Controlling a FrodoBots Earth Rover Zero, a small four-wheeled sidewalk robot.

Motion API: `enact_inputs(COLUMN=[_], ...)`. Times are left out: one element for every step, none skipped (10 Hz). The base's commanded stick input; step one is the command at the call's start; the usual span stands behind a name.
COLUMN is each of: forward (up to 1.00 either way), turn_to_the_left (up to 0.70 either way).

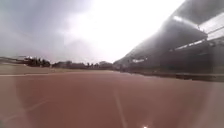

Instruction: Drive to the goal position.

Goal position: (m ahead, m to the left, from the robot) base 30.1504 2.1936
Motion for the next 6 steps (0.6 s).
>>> enact_inputs(forward=[0.70,0.70,0.70,0.70,0.70,0.70], turn_to_the_left=[0.00,0.00,0.00,0.00,0.00,0.00])
